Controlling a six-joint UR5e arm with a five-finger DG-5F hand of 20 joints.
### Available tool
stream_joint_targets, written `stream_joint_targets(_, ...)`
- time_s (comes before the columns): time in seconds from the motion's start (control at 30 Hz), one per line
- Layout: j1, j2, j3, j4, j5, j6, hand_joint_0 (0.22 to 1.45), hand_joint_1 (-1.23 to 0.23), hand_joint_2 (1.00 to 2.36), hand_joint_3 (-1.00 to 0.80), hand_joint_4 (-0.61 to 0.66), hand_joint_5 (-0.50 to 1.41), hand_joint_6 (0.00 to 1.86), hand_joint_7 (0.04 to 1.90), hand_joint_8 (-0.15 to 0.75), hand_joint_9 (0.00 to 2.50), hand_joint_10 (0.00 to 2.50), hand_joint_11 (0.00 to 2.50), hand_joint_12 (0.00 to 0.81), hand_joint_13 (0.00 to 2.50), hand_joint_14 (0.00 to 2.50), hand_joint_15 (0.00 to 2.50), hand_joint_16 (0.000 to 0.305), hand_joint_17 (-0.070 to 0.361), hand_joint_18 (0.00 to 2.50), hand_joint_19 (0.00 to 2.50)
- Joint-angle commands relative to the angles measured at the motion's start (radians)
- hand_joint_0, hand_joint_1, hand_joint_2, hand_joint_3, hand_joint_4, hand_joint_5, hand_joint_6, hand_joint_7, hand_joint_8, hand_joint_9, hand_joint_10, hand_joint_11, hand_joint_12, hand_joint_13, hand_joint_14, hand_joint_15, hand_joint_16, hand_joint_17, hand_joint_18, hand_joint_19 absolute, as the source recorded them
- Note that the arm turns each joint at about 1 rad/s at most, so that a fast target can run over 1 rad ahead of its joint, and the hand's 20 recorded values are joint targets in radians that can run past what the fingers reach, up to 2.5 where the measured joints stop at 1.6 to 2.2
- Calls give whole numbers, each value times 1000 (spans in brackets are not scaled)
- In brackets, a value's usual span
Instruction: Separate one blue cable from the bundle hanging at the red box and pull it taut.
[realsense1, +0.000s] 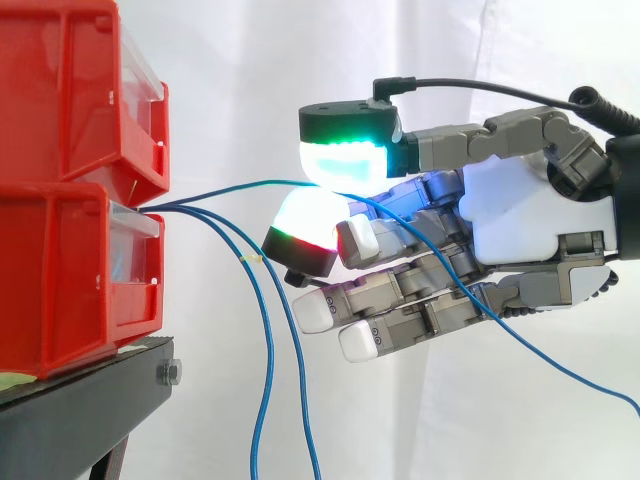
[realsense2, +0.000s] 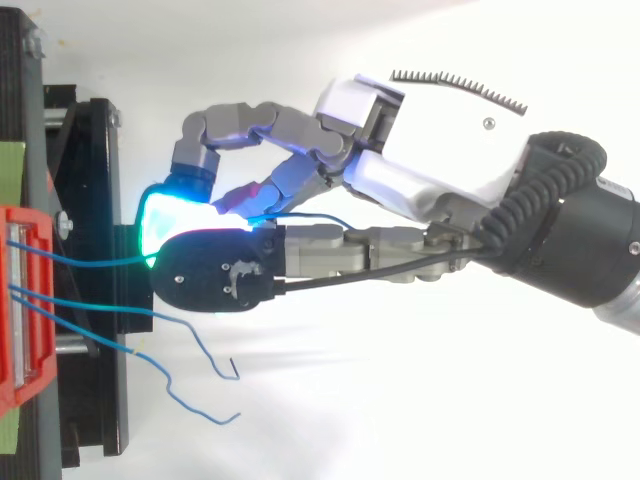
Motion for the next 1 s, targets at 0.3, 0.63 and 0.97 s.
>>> stream_joint_targets(0.3,1,0,0,0,0,0,765,-824,1021,27,151,-145,734,1142,300,1059,21,888,302,791,16,396,29,65,656,427)
stream_joint_targets(0.63,1,0,0,0,-2,0,768,-822,1020,-2,165,-137,734,1142,274,1232,7,1573,291,949,23,814,26,59,677,390)
stream_joint_targets(0.97,1,0,0,2,-2,0,766,-826,1019,-13,173,-134,729,1138,246,1154,557,1681,281,1090,14,1363,28,63,711,491)
